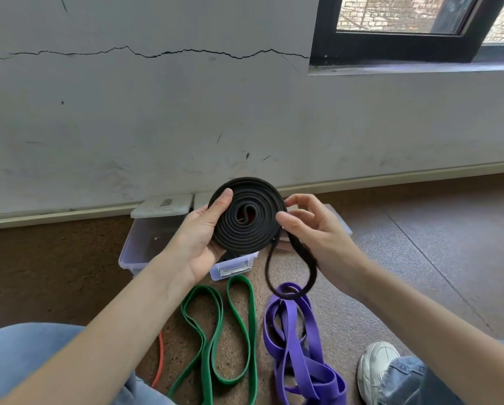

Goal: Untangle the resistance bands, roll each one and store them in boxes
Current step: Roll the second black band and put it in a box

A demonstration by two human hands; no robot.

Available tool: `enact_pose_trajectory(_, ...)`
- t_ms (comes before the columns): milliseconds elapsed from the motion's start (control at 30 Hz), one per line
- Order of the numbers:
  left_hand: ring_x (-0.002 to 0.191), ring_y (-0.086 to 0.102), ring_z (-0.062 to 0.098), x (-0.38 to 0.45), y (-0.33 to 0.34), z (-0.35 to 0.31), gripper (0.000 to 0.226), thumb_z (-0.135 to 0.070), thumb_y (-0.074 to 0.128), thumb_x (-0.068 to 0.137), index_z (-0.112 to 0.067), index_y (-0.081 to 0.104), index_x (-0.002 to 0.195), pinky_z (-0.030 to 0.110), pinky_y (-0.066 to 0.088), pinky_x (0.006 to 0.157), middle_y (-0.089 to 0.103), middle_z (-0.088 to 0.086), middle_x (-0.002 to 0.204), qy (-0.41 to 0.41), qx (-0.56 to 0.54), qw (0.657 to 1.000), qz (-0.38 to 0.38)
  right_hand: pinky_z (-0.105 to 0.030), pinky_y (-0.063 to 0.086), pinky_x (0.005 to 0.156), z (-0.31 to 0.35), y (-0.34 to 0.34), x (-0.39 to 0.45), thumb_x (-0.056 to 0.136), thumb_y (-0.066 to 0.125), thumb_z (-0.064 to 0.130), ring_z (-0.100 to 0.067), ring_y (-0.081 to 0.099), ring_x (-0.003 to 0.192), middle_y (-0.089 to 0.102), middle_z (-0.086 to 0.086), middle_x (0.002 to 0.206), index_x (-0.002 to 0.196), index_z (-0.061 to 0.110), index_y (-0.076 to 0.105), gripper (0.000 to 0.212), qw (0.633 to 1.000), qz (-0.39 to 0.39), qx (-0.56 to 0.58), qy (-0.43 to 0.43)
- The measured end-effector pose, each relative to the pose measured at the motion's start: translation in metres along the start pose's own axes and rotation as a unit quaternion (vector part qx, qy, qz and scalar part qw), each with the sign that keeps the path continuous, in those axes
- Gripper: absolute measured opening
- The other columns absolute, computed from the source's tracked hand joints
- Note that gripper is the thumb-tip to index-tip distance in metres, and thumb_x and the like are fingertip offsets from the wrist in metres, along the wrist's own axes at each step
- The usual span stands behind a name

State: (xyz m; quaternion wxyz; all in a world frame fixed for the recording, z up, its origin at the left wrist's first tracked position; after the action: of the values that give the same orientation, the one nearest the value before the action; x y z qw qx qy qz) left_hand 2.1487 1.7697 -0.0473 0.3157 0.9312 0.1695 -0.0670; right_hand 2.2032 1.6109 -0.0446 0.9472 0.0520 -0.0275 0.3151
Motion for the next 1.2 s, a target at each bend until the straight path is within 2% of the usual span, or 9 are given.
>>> enact_pose_trajectory(133, 0.078, 0.070, 0.017, 0.001, -0.005, -0.003, 0.027, -0.028, 0.060, 0.080, -0.008, 0.069, 0.094, 0.025, 0.057, 0.062, 0.074, 0.008, 0.089, -0.013, 0.094, 0.994, 0.058, -0.017, 0.050, 0.061, 0.007, -0.011, 0.003, 0.082, 0.066, 0.004, -0.010, 0.067, 0.072, 0.069, -0.005, 0.086, 0.098, 0.020, 0.058, 0.024, 0.999, -0.019, -0.050, 0.000)
enact_pose_trajectory(267, 0.093, 0.067, 0.020, -0.002, -0.005, 0.005, 0.037, -0.037, 0.062, 0.076, -0.014, 0.071, 0.104, 0.033, 0.056, 0.081, 0.071, 0.011, 0.104, -0.060, 0.207, 0.965, 0.152, -0.027, 0.056, 0.074, 0.010, -0.015, 0.002, 0.087, 0.059, 0.005, -0.019, 0.067, 0.088, 0.069, -0.009, 0.094, 0.103, 0.022, 0.067, 0.025, 0.997, 0.015, -0.081, -0.011)
enact_pose_trajectory(567, 0.074, 0.071, 0.020, 0.005, 0.000, 0.023, 0.027, -0.023, 0.056, 0.089, 0.000, 0.063, 0.102, 0.031, 0.060, 0.066, 0.073, 0.012, 0.085, -0.044, 0.055, 0.997, 0.017, -0.033, 0.052, 0.091, -0.012, -0.007, 0.005, 0.089, 0.060, 0.018, -0.019, 0.057, 0.112, 0.060, -0.005, 0.118, 0.119, 0.039, 0.053, 0.036, 0.992, 0.043, -0.114, 0.018)
enact_pose_trajectory(733, 0.095, 0.064, 0.024, 0.006, -0.008, 0.016, 0.046, -0.030, 0.061, 0.079, -0.002, 0.061, 0.115, 0.037, 0.049, 0.091, 0.067, 0.015, 0.107, -0.080, 0.177, 0.975, 0.110, -0.024, 0.052, 0.084, -0.003, -0.018, 0.008, 0.089, 0.060, 0.018, -0.014, 0.061, 0.108, 0.066, 0.000, 0.114, 0.120, 0.033, 0.060, 0.035, 0.992, 0.067, -0.106, 0.018)
enact_pose_trajectory(833, 0.093, 0.067, 0.021, 0.004, -0.009, 0.025, 0.042, -0.031, 0.065, 0.077, -0.014, 0.063, 0.115, 0.036, 0.053, 0.084, 0.069, 0.011, 0.106, -0.090, 0.196, 0.965, 0.152, -0.022, 0.054, 0.078, -0.004, -0.016, 0.004, 0.089, 0.060, 0.019, -0.007, 0.062, 0.102, 0.065, 0.009, 0.112, 0.116, 0.038, 0.061, 0.033, 0.981, 0.124, -0.140, 0.042)
enact_pose_trajectory(933, 0.079, 0.069, 0.018, 0.007, -0.009, 0.038, 0.024, -0.025, 0.066, 0.077, -0.022, 0.067, 0.100, 0.032, 0.056, 0.072, 0.072, 0.006, 0.093, -0.068, 0.175, 0.979, 0.085, -0.031, 0.054, 0.085, -0.010, -0.014, 0.004, 0.089, 0.061, 0.020, -0.015, 0.059, 0.106, 0.061, 0.002, 0.115, 0.120, 0.031, 0.055, 0.033, 0.967, 0.079, -0.241, 0.026)
enact_pose_trajectory(1033, 0.068, 0.069, 0.017, 0.016, -0.013, 0.038, 0.016, -0.016, 0.061, 0.086, -0.025, 0.065, 0.100, 0.030, 0.056, 0.061, 0.072, 0.002, 0.082, -0.041, 0.147, 0.988, 0.006, -0.021, 0.047, 0.080, -0.012, -0.010, 0.011, 0.089, 0.060, 0.026, -0.015, 0.051, 0.104, 0.050, 0.003, 0.113, 0.126, 0.024, 0.049, 0.038, 0.935, 0.018, -0.353, -0.019)
enact_pose_trajectory(1100, 0.061, 0.068, 0.016, 0.023, -0.018, 0.034, 0.014, -0.013, 0.057, 0.089, -0.020, 0.063, 0.100, 0.027, 0.057, 0.053, 0.070, 0.006, 0.081, -0.034, 0.123, 0.991, -0.038, -0.018, 0.040, 0.086, -0.020, -0.001, 0.014, 0.086, 0.062, 0.034, -0.011, 0.043, 0.111, 0.041, 0.003, 0.120, 0.136, 0.022, 0.039, 0.057, 0.922, 0.039, -0.384, -0.018)
enact_pose_trajectory(1200, 0.066, 0.066, 0.020, 0.034, -0.029, 0.032, 0.017, -0.010, 0.056, 0.091, -0.012, 0.060, 0.108, 0.029, 0.056, 0.052, 0.066, 0.009, 0.083, -0.033, 0.112, 0.988, -0.098, -0.023, 0.029, 0.104, -0.044, 0.015, 0.015, 0.072, 0.073, 0.050, -0.011, 0.027, 0.128, 0.023, 0.004, 0.141, 0.148, 0.020, 0.008, 0.105, 0.901, 0.122, -0.416, 0.016)
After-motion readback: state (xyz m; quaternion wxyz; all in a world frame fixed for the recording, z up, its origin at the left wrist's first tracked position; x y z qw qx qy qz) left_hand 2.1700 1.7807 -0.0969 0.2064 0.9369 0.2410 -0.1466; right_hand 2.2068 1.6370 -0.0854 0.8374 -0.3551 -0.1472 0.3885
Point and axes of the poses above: each hand's wrist, its own x-axis towards the middle knuckle, its own y-axis out of the palm, z = x × y, the point moved 3 cm from there along x, towards the middle knuckle
